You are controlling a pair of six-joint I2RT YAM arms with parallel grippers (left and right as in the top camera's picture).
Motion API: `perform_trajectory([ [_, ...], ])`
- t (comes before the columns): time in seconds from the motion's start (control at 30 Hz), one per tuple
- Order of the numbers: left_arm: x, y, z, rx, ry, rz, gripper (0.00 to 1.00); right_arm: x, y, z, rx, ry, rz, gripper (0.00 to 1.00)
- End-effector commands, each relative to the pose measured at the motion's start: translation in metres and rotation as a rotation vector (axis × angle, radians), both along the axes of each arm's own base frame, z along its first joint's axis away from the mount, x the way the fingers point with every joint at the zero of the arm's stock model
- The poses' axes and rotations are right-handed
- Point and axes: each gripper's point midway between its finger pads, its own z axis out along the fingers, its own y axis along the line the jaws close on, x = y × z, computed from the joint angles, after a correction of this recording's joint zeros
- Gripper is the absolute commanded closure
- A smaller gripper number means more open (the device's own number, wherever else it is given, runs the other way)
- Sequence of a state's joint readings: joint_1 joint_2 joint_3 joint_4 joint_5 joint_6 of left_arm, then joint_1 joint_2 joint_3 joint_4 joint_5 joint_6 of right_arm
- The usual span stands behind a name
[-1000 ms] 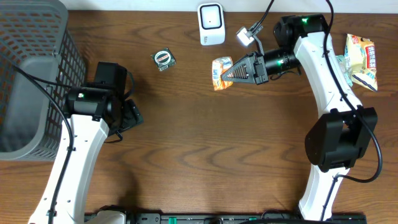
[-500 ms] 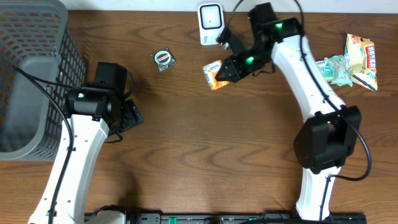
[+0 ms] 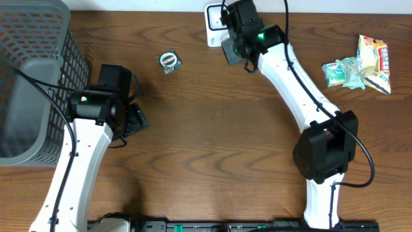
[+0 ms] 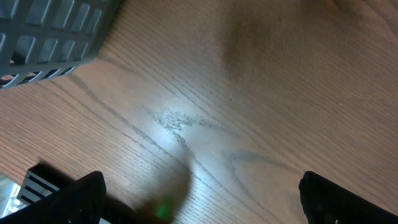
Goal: Scan the item barcode
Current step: 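Carry the orange pack to the far right pile and drop it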
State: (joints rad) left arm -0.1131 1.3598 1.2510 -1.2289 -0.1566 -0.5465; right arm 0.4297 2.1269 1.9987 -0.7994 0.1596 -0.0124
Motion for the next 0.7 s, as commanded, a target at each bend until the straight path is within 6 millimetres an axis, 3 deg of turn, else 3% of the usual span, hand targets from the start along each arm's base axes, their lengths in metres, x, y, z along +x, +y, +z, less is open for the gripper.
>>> perform_trajectory([
  [0.0, -0.001, 0.003, -0.001, 0.009, 0.006, 0.01, 0.02, 0.015, -0.008, 0.011, -0.038, -0.077, -0.021, 0.99],
  [0.2, -0.001, 0.003, -0.001, 0.009, 0.006, 0.01, 0.02, 0.04, 0.003, 0.035, -0.062, -0.227, 0.067, 0.99],
  [0.37, -0.001, 0.003, -0.001, 0.009, 0.006, 0.01, 0.03, 0.072, 0.02, 0.052, -0.25, -0.431, 0.252, 0.99],
  [0.47, -0.001, 0.003, -0.001, 0.009, 0.006, 0.01, 0.02, 0.088, 0.019, 0.046, -0.357, -0.49, 0.277, 0.99],
  [0.67, -0.001, 0.003, -0.001, 0.009, 0.006, 0.01, 0.02, 0.112, 0.025, 0.01, -0.516, -0.538, 0.381, 0.99],
])
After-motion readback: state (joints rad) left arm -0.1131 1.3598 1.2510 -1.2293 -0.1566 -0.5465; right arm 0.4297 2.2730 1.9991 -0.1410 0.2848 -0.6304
